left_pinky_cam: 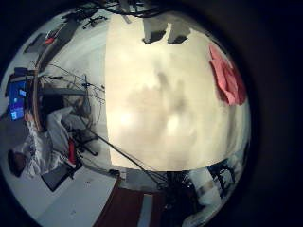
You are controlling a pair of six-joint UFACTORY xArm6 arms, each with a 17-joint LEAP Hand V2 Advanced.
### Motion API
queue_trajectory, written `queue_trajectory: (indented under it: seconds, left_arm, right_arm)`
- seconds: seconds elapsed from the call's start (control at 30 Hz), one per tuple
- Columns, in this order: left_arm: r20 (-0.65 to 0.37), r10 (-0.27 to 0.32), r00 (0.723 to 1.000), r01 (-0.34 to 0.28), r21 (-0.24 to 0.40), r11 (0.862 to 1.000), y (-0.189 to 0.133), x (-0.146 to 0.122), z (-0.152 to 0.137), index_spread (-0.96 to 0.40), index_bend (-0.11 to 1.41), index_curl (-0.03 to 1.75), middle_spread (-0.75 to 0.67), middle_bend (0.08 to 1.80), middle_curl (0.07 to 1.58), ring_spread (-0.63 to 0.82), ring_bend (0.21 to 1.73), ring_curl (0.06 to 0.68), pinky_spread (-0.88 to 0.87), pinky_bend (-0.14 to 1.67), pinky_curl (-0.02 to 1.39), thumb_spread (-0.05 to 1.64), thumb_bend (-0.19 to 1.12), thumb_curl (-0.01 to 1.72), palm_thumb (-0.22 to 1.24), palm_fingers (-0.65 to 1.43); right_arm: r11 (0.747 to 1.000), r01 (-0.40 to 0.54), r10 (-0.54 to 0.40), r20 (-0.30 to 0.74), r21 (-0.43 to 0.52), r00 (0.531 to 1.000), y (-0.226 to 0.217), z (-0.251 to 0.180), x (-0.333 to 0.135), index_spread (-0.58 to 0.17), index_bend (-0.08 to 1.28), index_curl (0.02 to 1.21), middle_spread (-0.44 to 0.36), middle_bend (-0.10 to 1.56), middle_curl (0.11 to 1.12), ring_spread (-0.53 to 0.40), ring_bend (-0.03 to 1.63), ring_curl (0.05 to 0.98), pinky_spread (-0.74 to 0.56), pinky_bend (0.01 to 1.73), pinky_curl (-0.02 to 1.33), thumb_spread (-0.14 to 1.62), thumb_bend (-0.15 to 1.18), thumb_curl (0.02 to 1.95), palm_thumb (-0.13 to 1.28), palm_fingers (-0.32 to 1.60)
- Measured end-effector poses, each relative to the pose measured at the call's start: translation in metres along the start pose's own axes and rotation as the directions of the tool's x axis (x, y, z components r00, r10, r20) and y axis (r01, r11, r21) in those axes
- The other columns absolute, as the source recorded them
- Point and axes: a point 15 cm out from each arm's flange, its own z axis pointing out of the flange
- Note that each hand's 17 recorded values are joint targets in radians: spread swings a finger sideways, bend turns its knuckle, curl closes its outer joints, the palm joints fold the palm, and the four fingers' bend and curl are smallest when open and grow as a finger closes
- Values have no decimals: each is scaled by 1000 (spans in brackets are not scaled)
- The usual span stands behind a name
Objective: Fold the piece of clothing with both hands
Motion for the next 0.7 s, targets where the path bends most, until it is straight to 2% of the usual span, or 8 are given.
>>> queue_trajectory:
  seconds: [0.03, 0.1, 0.23, 0.33, 0.4, 0.53, 0.63, 0.7]
  left_arm:
    - [0, -1, 1000, 1, 4, 1000, 2, 0, -1, 149, 153, 259, 475, 169, 206, 608, 375, 222, 567, 232, 324, 1199, -16, 302, 447, -64]
    - [1, -3, 1000, 3, 6, 1000, 5, 2, -2, 150, 153, 260, 475, 169, 208, 608, 372, 223, 567, 233, 324, 1200, -16, 303, 448, -66]
    - [2, 0, 1000, 0, 7, 1000, 9, 0, -2, 150, 155, 261, 475, 169, 208, 608, 371, 224, 567, 233, 324, 1201, -16, 303, 448, -65]
    - [6, 6, 1000, -6, 25, 1000, 12, 3, -8, 150, 154, 261, 475, 168, 209, 608, 370, 225, 567, 233, 323, 1205, -16, 304, 448, -65]
    - [4, 2, 1000, -2, 12, 1000, 10, 10, -5, 150, 154, 262, 475, 168, 209, 609, 370, 225, 567, 233, 323, 1205, -12, 307, 460, -65]
    - [-1, 15, 1000, -15, 2, 1000, 7, 12, -1, 145, 156, 264, 475, 168, 209, 609, 368, 226, 567, 233, 323, 1204, -16, 310, 463, -64]
    - [4, 15, 1000, -15, -4, 1000, 5, 16, 0, 144, 156, 265, 475, 168, 209, 609, 367, 227, 567, 233, 323, 1204, -16, 311, 463, -64]
    - [6, 19, 1000, -19, -7, 1000, 5, 19, 0, 143, 156, 266, 475, 168, 209, 609, 367, 227, 567, 233, 323, 1204, -16, 312, 463, -64]
  right_arm:
    - [1000, 6, -6, 15, 6, 1000, -6, 6, -8, -192, 1162, 694, -85, 1293, 656, -181, 1328, 632, -357, 1193, 590, 900, 10, 947, 1018, 1217]
    - [1000, 1, -1, 68, 13, 998, -17, 26, -25, -205, 1152, 690, -95, 1278, 646, -187, 1325, 620, -388, 1170, 573, 928, -34, 926, 926, 1219]
    - [999, -17, 10, 143, 49, 990, -39, 52, -51, -222, 1100, 679, -114, 1258, 631, -203, 1310, 596, -448, 1133, 544, 965, -29, 894, 877, 1205]
    - [997, -59, 47, 217, 48, 975, -39, 59, -61, -260, 998, 659, -136, 1218, 606, -225, 1272, 566, -535, 1085, 507, 1013, -12, 854, 882, 1134]
    - [994, -98, 83, 276, 41, 957, -36, 65, -63, -289, 923, 647, -151, 1177, 594, -244, 1247, 548, -580, 1057, 483, 1031, -13, 833, 885, 1065]
    - [994, -106, 93, 333, 21, 938, -30, 75, -68, -340, 723, 629, -177, 1072, 574, -285, 1207, 540, -589, 1050, 476, 1061, -22, 792, 882, 762]
    - [994, -107, 101, 342, -1, 934, -15, 79, -54, -345, 578, 604, -197, 910, 536, -279, 1154, 534, -428, 999, 483, 1066, -60, 732, 756, 247]
    - [994, -109, 102, 342, 3, 934, -11, 68, -48, -326, 499, 574, -164, 827, 511, -251, 1099, 514, -326, 1030, 491, 1077, -58, 695, 703, 106]
